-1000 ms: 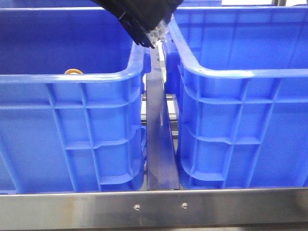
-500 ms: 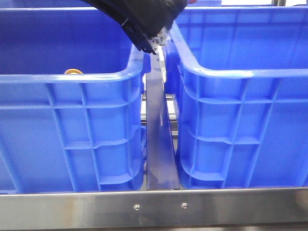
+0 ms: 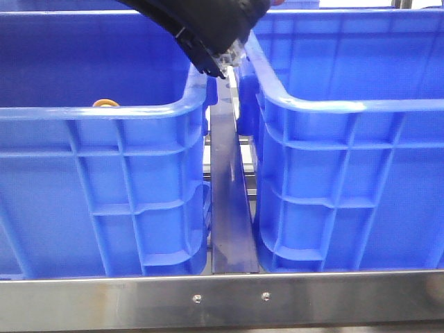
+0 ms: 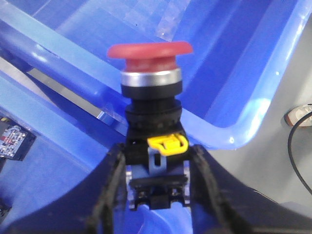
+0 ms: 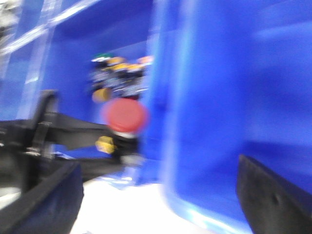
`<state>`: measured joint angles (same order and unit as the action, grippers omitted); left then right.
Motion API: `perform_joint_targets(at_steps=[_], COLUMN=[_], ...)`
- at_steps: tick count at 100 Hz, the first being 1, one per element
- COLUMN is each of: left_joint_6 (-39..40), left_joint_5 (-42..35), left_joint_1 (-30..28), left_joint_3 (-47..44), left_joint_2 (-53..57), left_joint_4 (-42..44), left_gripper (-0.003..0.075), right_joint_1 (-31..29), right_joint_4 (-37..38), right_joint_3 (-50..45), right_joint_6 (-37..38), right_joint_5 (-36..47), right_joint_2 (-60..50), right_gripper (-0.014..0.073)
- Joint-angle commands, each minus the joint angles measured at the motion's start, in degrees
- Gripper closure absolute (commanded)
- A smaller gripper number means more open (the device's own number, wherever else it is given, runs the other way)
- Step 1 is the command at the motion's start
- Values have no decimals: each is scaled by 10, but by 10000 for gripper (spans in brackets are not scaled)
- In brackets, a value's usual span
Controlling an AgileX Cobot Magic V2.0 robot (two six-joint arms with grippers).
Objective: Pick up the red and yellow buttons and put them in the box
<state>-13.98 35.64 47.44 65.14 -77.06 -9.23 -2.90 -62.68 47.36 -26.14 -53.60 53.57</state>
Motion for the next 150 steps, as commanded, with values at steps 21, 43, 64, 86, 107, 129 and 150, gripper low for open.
perform_joint_targets(at_steps=[21, 43, 64, 86, 107, 129, 150], left_joint_6=[2, 2, 2, -2, -18, -18, -18], left_joint_5=[-39, -39, -38, -32, -19, -11, -3], left_joint_1=[3, 3, 3, 3, 3, 3, 3], left_joint_3=[14, 14, 14, 14, 14, 25, 38], left_joint_2=[15, 15, 15, 15, 15, 17, 28], left_joint_4=[-9, -9, -9, -9, -9, -9, -9], left_gripper=[741, 741, 741, 727, 329, 175, 177], right_joint_1=[100, 150, 167, 167, 167, 143, 58], right_joint_4=[-75, -77, -78, -78, -89, -78, -38], right_joint_3=[88, 135, 151, 151, 152, 193, 211], right_joint_6=[-33, -33, -33, -33, -33, -45, -103], right_joint_5=[7, 8, 5, 4, 8, 11, 62], right_joint_2=[133, 213, 240, 240, 237, 234, 223], right_gripper=[-56, -47, 110, 375, 375, 375, 375])
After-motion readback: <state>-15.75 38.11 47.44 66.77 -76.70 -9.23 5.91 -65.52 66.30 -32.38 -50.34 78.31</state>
